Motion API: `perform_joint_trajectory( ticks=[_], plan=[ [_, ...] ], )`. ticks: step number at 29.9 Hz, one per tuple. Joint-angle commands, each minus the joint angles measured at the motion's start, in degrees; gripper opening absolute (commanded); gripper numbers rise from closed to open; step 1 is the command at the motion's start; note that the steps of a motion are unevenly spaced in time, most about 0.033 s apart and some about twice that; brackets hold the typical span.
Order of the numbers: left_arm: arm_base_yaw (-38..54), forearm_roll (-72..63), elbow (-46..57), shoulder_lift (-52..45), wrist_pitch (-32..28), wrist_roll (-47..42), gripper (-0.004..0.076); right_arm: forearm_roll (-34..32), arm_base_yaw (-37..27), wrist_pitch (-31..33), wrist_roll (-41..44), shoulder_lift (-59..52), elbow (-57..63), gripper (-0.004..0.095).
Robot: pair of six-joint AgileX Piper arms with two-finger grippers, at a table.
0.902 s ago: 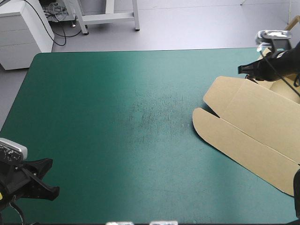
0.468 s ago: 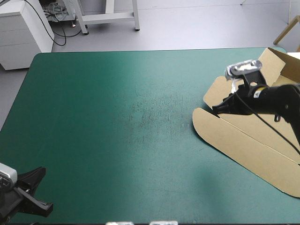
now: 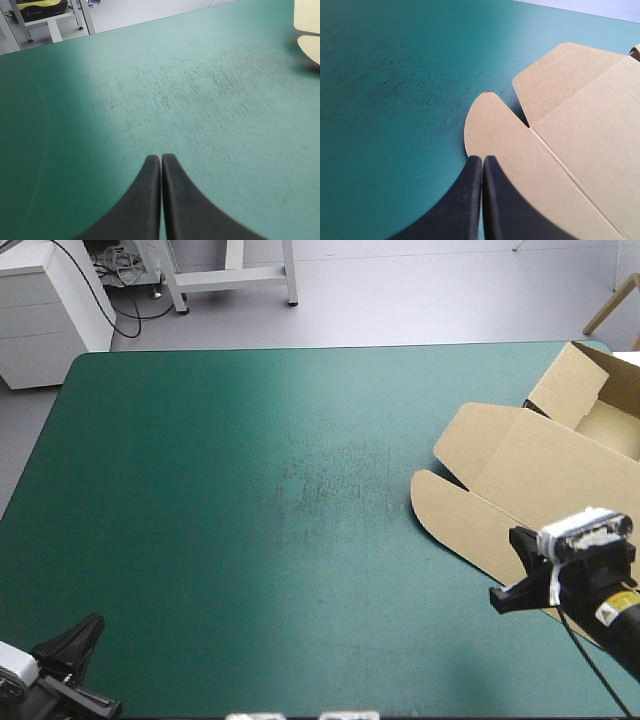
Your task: Fold the box
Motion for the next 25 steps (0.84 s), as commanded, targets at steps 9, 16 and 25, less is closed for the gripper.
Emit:
perform_joint_trajectory(
  ticks=[9, 16, 25],
  plan=[
    [-0.20, -1.26, 6.15, -2.95, -7.32, -0.12, -0.0010, 1.55, -0.06, -9.18, 1.92, -23.88, 12.58, -0.0014],
    [-0.20, -0.51, 6.85, -2.93, -8.06, -0.01, -0.0010, 0.84, -0.06, -8.04, 3.92, -33.16, 14.61, -0.0014],
    [-0.18, -0.21, 6.89, -2.93, -8.09, -0.09, -0.0010, 1.31, -0.06, -7.28, 3.79, -33.36, 14.61, -0.0014]
  ],
)
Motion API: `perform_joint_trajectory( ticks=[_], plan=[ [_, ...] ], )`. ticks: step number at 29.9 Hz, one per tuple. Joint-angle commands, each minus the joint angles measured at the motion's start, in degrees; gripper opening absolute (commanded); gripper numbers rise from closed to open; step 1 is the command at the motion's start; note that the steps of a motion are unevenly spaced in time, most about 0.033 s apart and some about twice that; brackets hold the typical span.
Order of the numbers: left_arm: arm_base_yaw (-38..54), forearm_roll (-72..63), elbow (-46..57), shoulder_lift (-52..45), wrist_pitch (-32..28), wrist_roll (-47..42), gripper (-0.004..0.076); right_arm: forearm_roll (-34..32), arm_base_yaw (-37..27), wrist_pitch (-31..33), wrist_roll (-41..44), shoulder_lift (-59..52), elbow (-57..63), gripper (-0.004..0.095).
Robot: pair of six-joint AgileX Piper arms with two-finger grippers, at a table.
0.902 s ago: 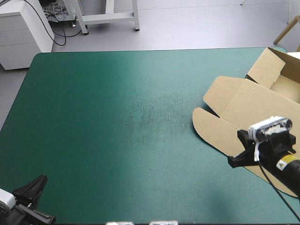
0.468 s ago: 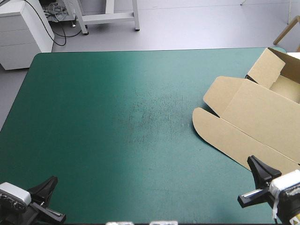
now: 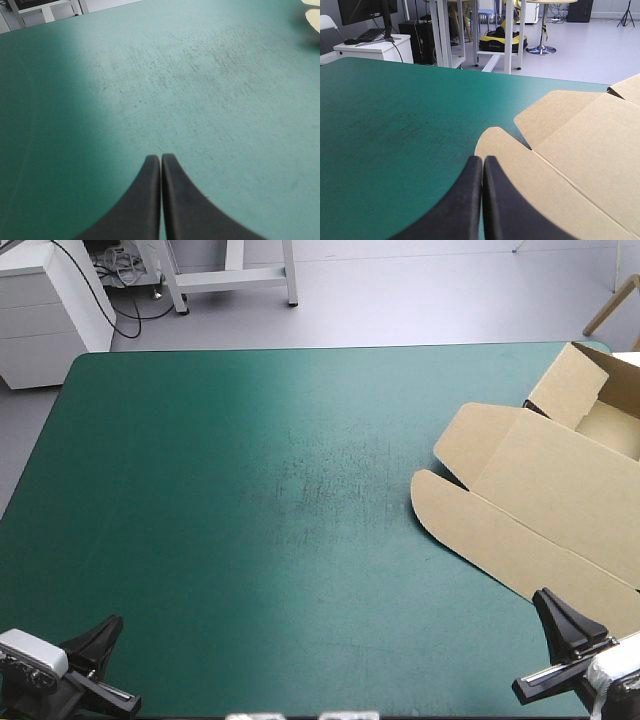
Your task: Fold the box
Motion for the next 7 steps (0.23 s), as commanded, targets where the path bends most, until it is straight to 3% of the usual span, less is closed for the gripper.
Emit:
perform_joint_trajectory(
  ticks=[1, 7],
  plan=[
    [-0.18, 0.38, -1.12, -0.69, -4.56, -0.34, -0.0010, 0.50, -0.12, -4.04, 0.19, -1.07, -1.41, -0.0014],
    [-0.18, 0.52, -1.12, -0.69, -4.73, -0.08, -0.0010, -0.14, -0.12, -5.52, 0.19, -1.07, -0.80, -0.0014]
  ],
)
